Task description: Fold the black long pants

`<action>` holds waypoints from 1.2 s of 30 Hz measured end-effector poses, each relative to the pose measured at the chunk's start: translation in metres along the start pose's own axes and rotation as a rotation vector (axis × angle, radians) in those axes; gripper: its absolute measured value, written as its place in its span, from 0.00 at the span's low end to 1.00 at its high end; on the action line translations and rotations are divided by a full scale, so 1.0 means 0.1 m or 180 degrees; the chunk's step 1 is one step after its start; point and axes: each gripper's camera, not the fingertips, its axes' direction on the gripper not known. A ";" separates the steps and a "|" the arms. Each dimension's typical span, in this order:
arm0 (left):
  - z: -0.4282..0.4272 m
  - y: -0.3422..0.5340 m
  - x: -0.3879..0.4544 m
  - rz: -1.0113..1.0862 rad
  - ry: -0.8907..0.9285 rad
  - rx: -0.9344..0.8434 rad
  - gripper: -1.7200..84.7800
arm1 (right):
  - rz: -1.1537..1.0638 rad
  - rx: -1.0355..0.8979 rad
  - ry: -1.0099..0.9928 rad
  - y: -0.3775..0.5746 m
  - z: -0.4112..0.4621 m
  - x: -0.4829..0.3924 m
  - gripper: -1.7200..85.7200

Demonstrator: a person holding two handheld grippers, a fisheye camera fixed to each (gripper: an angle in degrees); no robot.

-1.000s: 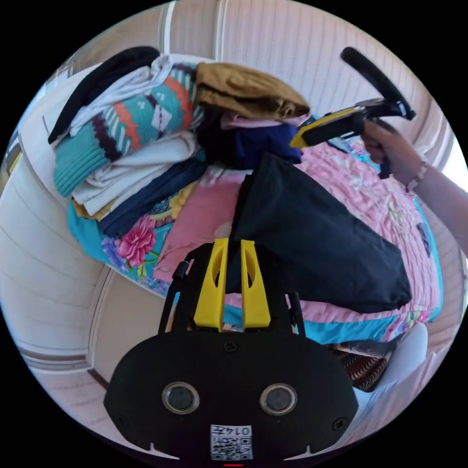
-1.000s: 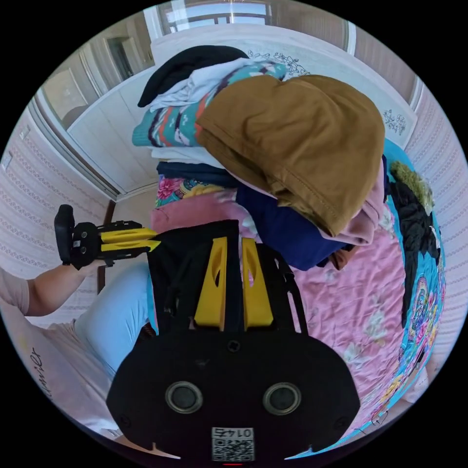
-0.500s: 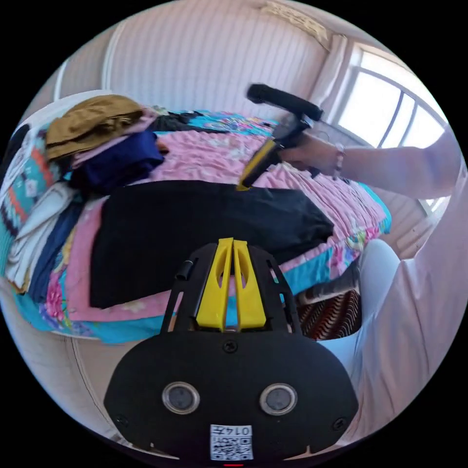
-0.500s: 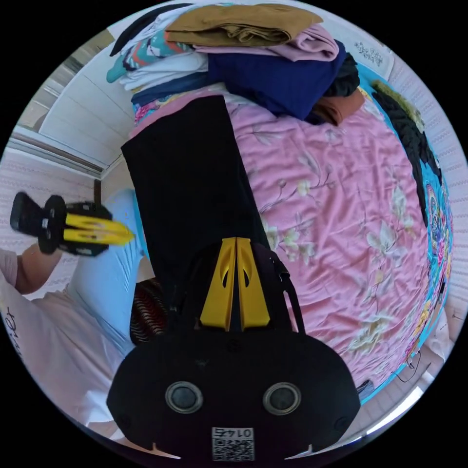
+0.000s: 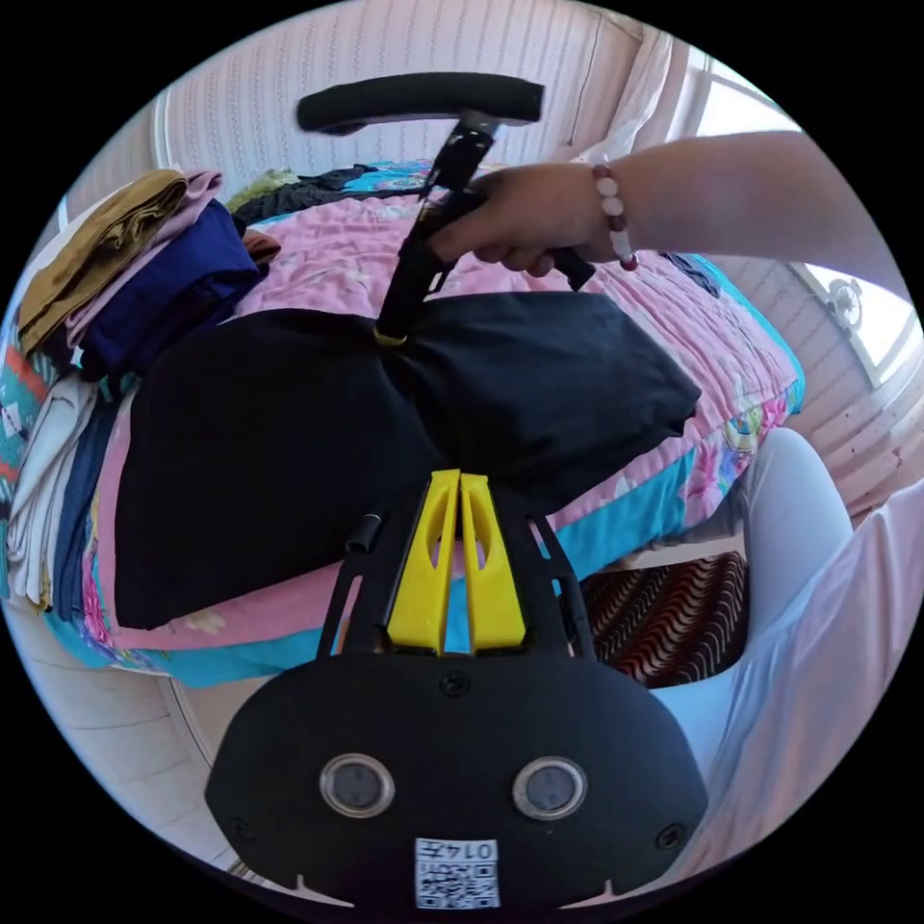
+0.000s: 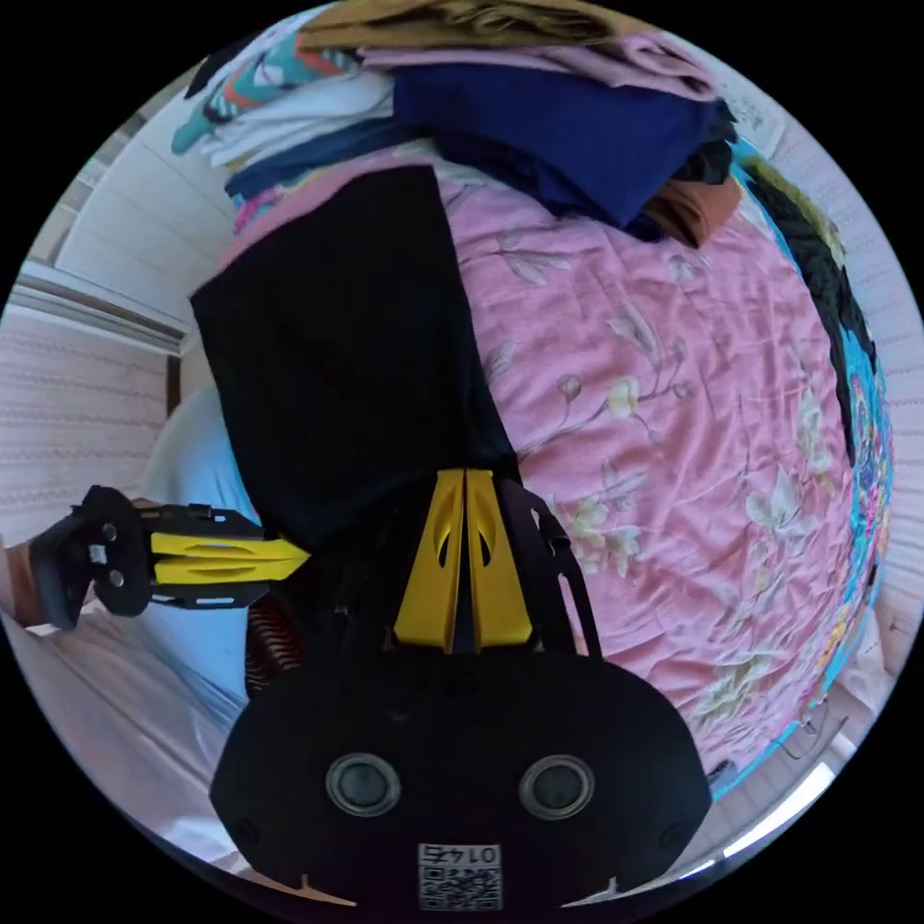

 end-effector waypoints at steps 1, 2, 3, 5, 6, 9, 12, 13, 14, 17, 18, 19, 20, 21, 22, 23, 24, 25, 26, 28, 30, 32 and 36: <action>-0.11 0.05 0.07 0.0013 -0.0006 0.0105 0.01 | 0.0207 0.0352 -0.0159 0.29 -0.29 0.17 0.01; -0.22 0.11 0.17 0.0100 0.0012 0.0253 0.01 | 0.0463 0.0666 -0.0294 0.66 -0.54 0.35 0.01; -0.27 0.13 0.23 0.0155 0.0037 0.0310 0.01 | 0.0597 0.0785 -0.0350 0.87 -0.65 0.43 0.02; -0.35 0.15 0.46 0.0325 0.0184 0.0409 0.01 | 0.1106 0.1129 -0.0440 1.79 -0.94 0.64 0.02; -0.35 0.15 0.51 0.0348 0.0232 0.0441 0.01 | 0.1213 0.1186 -0.0437 2.02 -0.97 0.66 0.02; -0.21 0.10 0.79 0.0444 0.0467 0.0482 0.03 | 0.1512 0.1051 -0.0544 2.91 -0.92 0.61 0.04; 0.06 0.00 1.21 0.0689 0.0645 0.0292 0.05 | 0.1736 0.0840 -0.0936 3.42 -0.75 0.56 0.06; 0.13 -0.03 1.41 0.0807 0.0650 0.0315 0.06 | 0.1867 0.0875 -0.1006 3.55 -0.73 0.56 0.06; 0.19 -0.06 1.63 0.0939 0.0645 0.0338 0.07 | 0.1966 0.0891 -0.1062 3.65 -0.72 0.57 0.05; 0.38 -0.16 2.16 0.1248 0.0608 0.0293 0.11 | 0.2164 0.1041 -0.1035 3.83 -0.89 0.71 0.04; 0.43 -0.17 2.27 0.1316 0.0572 0.0272 0.11 | 0.2195 0.1076 -0.0991 3.86 -0.94 0.76 0.05; 0.55 -0.19 2.45 0.1456 0.0455 0.0224 0.12 | 0.2276 0.1151 -0.0877 3.92 -1.06 0.87 0.06; 0.69 -0.19 2.61 0.1566 0.0330 0.0142 0.12 | 0.2399 0.1234 -0.0776 3.98 -1.16 1.01 0.08; 0.78 -0.19 2.68 0.1624 0.0276 0.0075 0.12 | 0.2437 0.1295 -0.0753 3.99 -1.21 1.08 0.09; 0.97 -0.17 2.79 0.1712 0.0159 -0.0109 0.12 | 0.2509 0.1399 -0.0765 4.01 -1.27 1.24 0.11; 1.15 -0.15 2.85 0.1722 0.0051 -0.0285 0.11 | 0.2566 0.1437 -0.0849 3.99 -1.27 1.40 0.12; 1.20 -0.13 2.87 0.1722 0.0010 -0.0284 0.11 | 0.2570 0.1440 -0.0917 3.97 -1.25 1.48 0.12; 1.22 -0.09 2.90 0.1761 -0.0034 -0.0226 0.10 | 0.2577 0.1393 -0.1060 3.92 -1.19 1.65 0.12; 1.23 -0.08 2.91 0.1757 -0.0053 -0.0228 0.09 | 0.2613 0.1281 -0.1264 3.89 -1.11 1.80 0.12; 1.23 -0.07 2.92 0.1770 -0.0065 -0.0214 0.08 | 0.2566 0.1249 -0.1701 3.87 -1.06 1.98 0.10; 1.22 -0.08 2.90 0.1767 -0.0021 -0.0229 0.06 | 0.2542 0.1233 -0.1874 3.89 -1.09 2.07 0.06; 1.16 -0.13 2.85 0.1721 0.0111 -0.0243 0.05 | 0.2484 0.1261 -0.1971 4.01 -1.19 2.13 0.05; 0.93 -0.16 2.86 0.1811 0.0210 -0.0026 0.04 | 0.2384 0.1623 -0.2212 4.41 -1.50 2.19 0.04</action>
